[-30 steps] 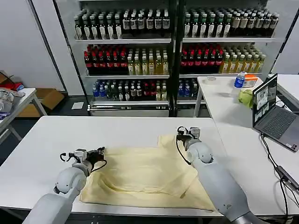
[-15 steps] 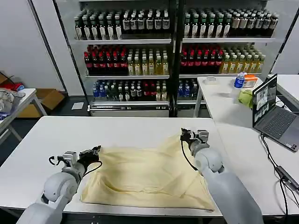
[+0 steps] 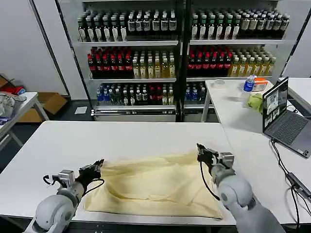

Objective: Fold and organize the clothes.

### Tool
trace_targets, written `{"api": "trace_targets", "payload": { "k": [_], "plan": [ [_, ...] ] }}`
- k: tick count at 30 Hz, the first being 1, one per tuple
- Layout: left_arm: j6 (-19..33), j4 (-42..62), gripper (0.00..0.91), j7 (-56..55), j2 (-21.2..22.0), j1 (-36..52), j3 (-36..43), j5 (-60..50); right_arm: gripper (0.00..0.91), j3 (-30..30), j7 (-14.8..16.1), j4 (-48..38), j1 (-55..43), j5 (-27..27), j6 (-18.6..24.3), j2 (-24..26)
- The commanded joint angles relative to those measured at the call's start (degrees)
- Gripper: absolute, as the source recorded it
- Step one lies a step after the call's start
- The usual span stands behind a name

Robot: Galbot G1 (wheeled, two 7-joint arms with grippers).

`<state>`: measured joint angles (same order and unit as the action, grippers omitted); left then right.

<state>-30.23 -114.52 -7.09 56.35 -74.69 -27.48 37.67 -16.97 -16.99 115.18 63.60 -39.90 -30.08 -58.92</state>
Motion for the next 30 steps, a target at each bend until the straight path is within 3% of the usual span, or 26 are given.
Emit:
{"api": "trace_targets", "payload": {
  "k": [1, 16, 30],
  "plan": [
    [0.1, -3.9, 0.01, 0.1, 0.1, -4.8, -1.5, -0.5, 0.0, -7.1, 0.2, 9.4, 11.9, 0.1, 0.2, 3.5],
    [0.7, -2.8, 0.01, 1.8, 1.1, -9.6, -3.1, -5.2, 0.0, -8.4, 0.9, 13.2, 22.5, 5.2, 0.4, 0.2],
    [0.8, -0.2, 0.01, 2.7, 1.5, -9.5, -2.8, -7.6, 0.0, -6.4, 0.0, 10.7, 22.9, 6.8, -1.0, -2.1]
  ]
}}
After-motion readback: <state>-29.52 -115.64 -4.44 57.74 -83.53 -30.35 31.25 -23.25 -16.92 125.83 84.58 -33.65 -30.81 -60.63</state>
